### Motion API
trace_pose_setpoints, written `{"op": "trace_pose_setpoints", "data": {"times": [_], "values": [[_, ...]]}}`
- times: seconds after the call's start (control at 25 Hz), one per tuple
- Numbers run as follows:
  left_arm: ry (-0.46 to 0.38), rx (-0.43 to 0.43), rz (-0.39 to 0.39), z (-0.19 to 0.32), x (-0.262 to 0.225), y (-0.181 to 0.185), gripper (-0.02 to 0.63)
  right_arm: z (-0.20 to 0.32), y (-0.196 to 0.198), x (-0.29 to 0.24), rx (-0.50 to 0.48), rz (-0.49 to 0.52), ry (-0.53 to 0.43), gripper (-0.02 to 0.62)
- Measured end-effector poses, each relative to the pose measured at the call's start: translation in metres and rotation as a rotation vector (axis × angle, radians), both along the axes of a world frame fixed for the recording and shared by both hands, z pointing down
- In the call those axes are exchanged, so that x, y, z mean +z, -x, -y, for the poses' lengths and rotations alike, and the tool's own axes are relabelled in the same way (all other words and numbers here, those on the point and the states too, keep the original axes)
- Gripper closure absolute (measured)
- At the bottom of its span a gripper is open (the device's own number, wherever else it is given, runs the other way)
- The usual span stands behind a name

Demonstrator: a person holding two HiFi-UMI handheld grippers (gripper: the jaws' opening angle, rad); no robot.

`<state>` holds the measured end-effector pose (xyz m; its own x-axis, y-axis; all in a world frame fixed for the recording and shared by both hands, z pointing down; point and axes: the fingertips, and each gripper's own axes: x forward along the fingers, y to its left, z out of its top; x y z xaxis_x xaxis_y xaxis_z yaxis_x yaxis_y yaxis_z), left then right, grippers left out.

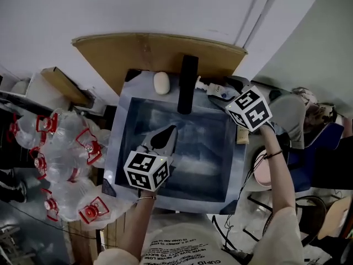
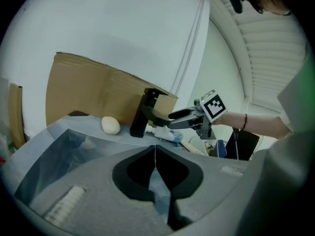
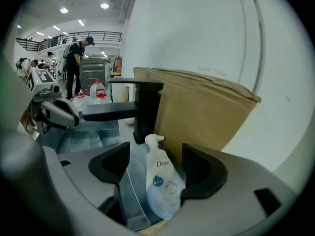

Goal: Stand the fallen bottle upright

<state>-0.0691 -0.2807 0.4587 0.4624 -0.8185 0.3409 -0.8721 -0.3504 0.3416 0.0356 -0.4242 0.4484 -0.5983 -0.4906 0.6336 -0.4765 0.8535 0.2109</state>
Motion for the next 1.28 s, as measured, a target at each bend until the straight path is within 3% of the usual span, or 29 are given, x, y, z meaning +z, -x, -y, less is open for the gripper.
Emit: {"op": "trace_pose_setpoints", "data": {"times": [0.2, 0.56, 0.92, 1.28], "values": [[0.047, 0.037, -0.016, 0.01, 0.023, -0.008, 0.581, 0.013, 0.004, 0.024, -0.08, -0.112, 0.067, 0.264], [0.091, 0.07, -0.036, 0.017, 0.046, -0.016, 0.581, 0.012, 0.014, 0.053, -0.184, -0.228, 0.184, 0.264], [0.114, 0.067, -0.04, 0.016, 0.059, -0.017, 0.581, 0.013, 0.017, 0.076, -0.24, -0.347, 0.23, 0.265], [0.115, 0.055, -0.041, 0.017, 0.061, -0.017, 0.581, 0.014, 0.018, 0.081, -0.271, -0.384, 0.251, 0.299]]}}
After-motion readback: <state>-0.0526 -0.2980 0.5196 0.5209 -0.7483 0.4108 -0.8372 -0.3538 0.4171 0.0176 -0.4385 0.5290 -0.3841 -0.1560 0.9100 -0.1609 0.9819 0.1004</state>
